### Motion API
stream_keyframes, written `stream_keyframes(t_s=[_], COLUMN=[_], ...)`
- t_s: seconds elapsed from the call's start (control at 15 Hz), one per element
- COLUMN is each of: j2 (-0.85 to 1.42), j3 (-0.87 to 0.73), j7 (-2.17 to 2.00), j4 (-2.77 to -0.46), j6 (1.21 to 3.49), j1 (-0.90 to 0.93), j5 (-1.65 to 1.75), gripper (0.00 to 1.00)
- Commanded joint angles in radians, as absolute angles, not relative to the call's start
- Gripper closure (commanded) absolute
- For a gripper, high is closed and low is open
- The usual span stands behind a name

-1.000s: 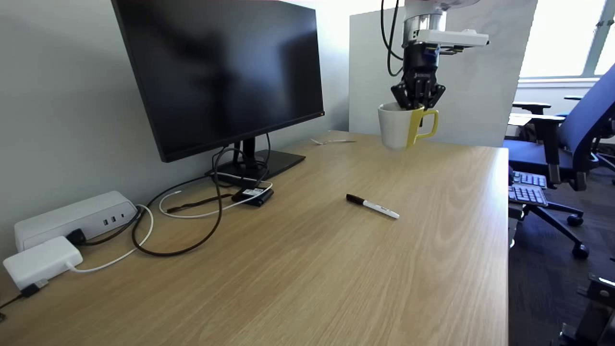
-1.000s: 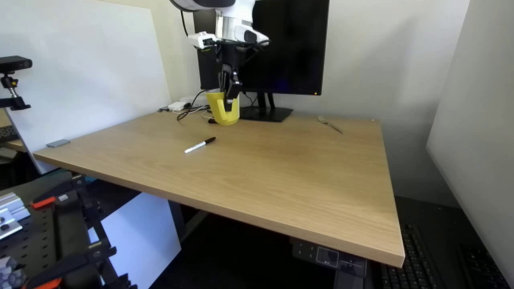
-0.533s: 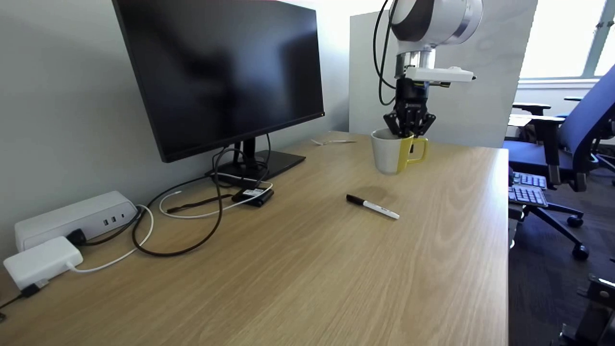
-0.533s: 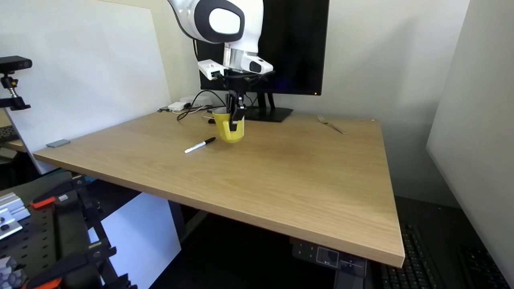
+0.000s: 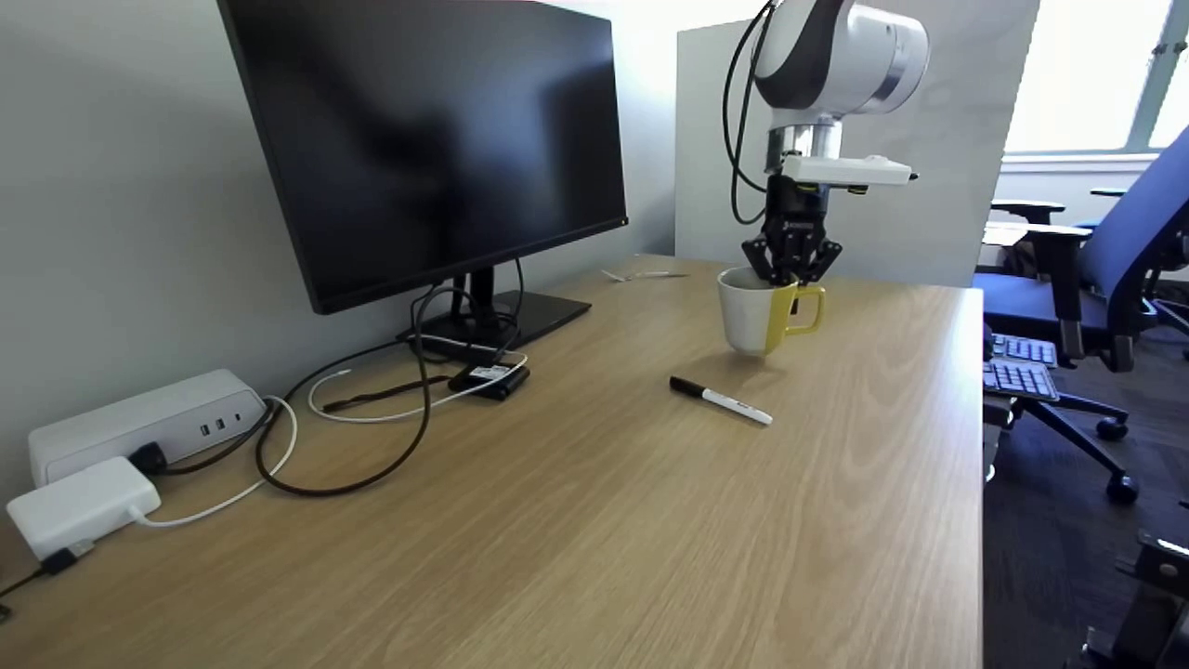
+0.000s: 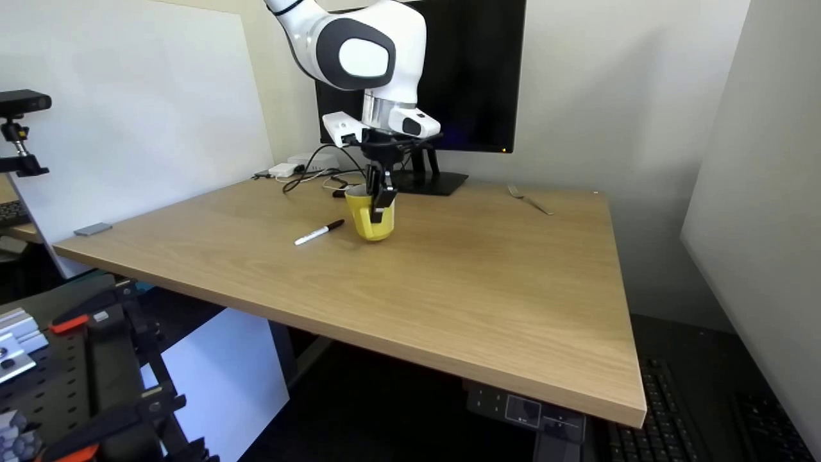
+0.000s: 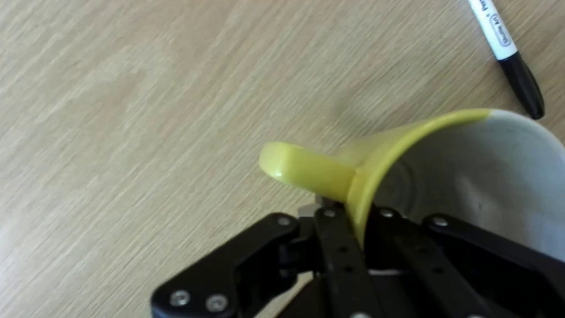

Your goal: Pick up the cup, move it to the right, pick up the pen from the table and put it in the cup.

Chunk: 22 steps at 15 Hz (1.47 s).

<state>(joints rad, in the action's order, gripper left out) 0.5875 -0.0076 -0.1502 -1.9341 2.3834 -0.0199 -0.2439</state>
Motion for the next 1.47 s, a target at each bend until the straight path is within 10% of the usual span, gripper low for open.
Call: stream_keyframes(t_s=[0.0,0.13,0.2,0.87,1.4], j2=[0.596,0.600,0.600,0.490,0.097], j3=[0.008,0.009,0.010,0.007,0.071], j7=[-0.143,-0.142,-0.141,-0.147,-0.161], j4=[-1.929,-1.932,-1.935,-2.001,-2.130], j6=[2.407,2.410,2.410,2.422,2.259], j1=[-0.047,-0.054,-0.057,-0.038,0.105], j5=[-0.278,-0.285,-0.287,-0.284,-0.145], gripper=[0.97,0.97,0.65,0.04,0.00])
